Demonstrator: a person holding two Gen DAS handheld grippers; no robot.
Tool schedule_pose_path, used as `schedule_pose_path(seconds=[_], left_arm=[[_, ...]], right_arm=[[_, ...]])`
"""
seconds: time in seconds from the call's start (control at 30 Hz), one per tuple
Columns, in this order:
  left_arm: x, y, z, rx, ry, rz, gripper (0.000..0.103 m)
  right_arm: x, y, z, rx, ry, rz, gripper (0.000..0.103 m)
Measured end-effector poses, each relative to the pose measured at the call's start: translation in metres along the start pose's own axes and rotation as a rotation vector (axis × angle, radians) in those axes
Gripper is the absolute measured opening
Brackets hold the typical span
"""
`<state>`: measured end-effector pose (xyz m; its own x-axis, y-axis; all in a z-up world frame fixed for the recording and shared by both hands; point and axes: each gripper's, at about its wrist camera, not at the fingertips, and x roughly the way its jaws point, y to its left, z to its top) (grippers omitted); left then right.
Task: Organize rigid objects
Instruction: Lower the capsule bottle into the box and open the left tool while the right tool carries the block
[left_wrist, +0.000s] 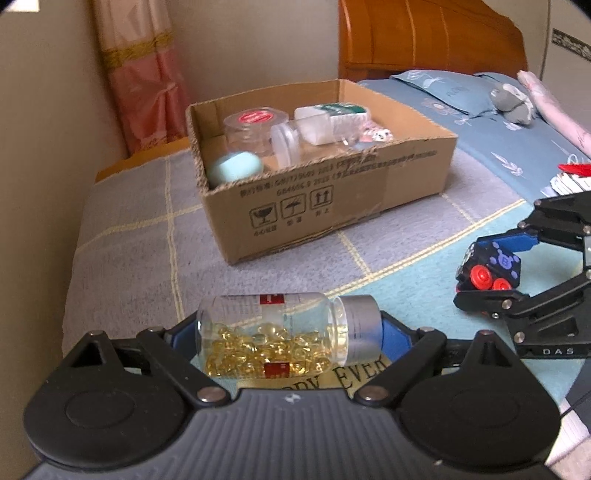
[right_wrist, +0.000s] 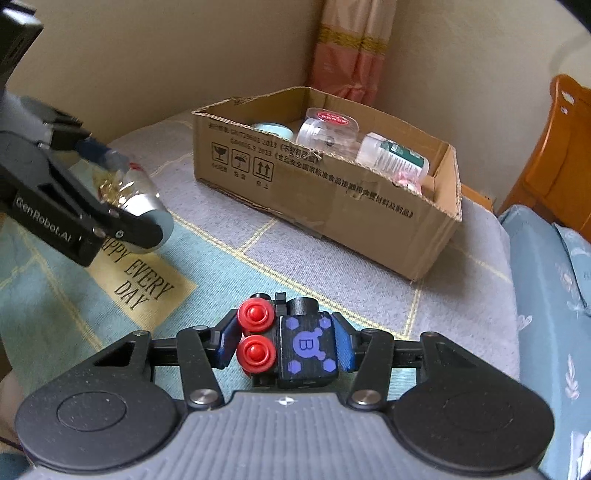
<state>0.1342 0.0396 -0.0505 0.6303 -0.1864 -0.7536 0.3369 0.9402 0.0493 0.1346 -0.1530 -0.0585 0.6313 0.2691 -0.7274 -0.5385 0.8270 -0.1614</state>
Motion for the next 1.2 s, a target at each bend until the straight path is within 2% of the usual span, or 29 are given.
schedule_pose_path(seconds=[0.27,0.6,0.77,0.93,1.2], left_arm=[[-0.027,-0.007,0.026,0.049,-0.045,-0.063,0.093],[-0.033,-0.004,0.083,0.098,-0.122,-0.077,0.093],[-0.017,0.005,0.116,0.109,-0.144,-0.059,0.093],[0.011,0.021,0.147,0.092,-0.133,-0.054,0.093],[0.058,0.040,0.168,0.061,-0.085,-0.015,0.093]], right_arm=[[-0.021,-0.015,0.016,0.004,-0.027,0.034,0.057],[-0.043,-0.048,0.063,0.009,-0.121,0.017,0.057],[-0.042,-0.065,0.087,0.027,-0.146,0.021,0.057],[-0.030,-0.083,0.109,0.051,-0.143,0.025,0.057],[-0.015,-0.104,0.140,0.052,-0.138,-0.004,0.057]])
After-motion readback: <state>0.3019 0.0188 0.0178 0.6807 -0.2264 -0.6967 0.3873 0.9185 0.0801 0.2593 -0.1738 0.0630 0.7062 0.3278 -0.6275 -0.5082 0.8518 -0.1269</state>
